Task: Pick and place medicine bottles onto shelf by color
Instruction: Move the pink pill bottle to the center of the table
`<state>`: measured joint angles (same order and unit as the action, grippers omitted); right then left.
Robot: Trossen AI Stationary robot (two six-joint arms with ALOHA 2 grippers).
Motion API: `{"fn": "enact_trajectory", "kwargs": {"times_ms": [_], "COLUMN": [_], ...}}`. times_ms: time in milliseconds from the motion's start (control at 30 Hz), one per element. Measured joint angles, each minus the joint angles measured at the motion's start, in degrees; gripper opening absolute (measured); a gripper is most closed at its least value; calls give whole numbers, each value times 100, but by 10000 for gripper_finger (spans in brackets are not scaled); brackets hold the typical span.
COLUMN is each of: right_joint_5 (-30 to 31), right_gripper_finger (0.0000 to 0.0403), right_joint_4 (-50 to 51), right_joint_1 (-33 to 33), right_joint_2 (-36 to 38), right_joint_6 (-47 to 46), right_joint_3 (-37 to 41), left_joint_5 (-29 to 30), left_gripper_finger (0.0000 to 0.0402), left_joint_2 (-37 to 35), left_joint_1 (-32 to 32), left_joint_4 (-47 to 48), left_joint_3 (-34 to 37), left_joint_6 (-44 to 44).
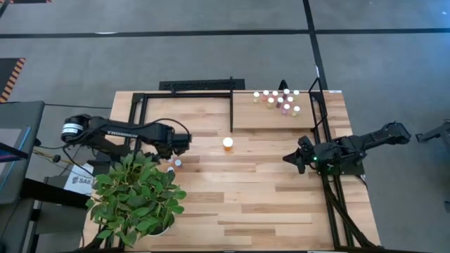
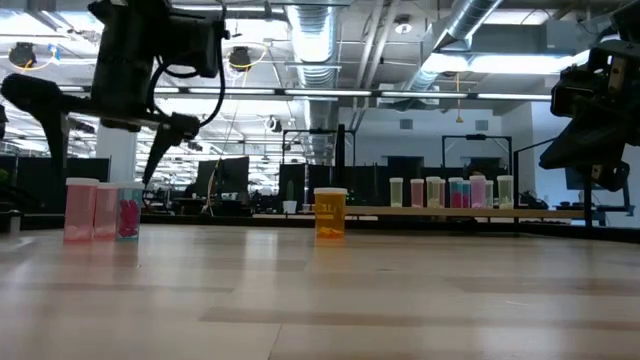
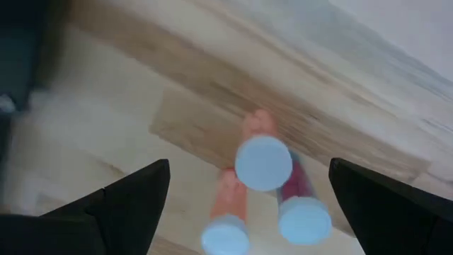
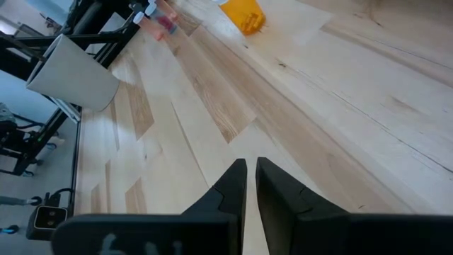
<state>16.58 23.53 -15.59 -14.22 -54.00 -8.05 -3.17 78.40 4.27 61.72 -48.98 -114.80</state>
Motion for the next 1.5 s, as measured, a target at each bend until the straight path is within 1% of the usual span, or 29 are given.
{"fn": "enact_trajectory", "kwargs": {"times_ms": [133, 300, 400, 500, 700, 833, 1100, 1300, 1500], "right_joint_5": [-2, -1, 0, 0, 0, -2, -2, 0, -1], "right_gripper_finger": [56, 56, 56, 56, 56, 56, 56, 56, 56], "right_joint_4": [0, 2, 0, 0, 2, 0, 2, 0, 0], "right_joint_1": [0, 0, 0, 0, 0, 0, 0, 0, 0], "right_joint_2": [0, 0, 0, 0, 0, 0, 0, 0, 0], "right_joint_6": [0, 0, 0, 0, 0, 0, 0, 0, 0], "right_joint_3": [0, 0, 0, 0, 0, 0, 0, 0, 1], "left_joint_5": [-57, -8, -4, -1, 44, 101, 296, 315, 454], "left_gripper_finger": [373, 373, 363, 336, 256, 213, 158, 121, 86], "left_joint_2": [33, 34, 34, 34, 34, 34, 34, 34, 35], "left_joint_1": [-61, -70, -70, -70, -70, -70, -70, -70, -6], "left_joint_4": [-389, -664, -865, -993, -1112, -1122, -1161, -1223, -1535], "left_joint_3": [234, 390, 495, 599, 657, 657, 657, 657, 657], "left_joint_6": [-453, -443, -420, -394, -71, 220, 797, 1080, 1404]}}
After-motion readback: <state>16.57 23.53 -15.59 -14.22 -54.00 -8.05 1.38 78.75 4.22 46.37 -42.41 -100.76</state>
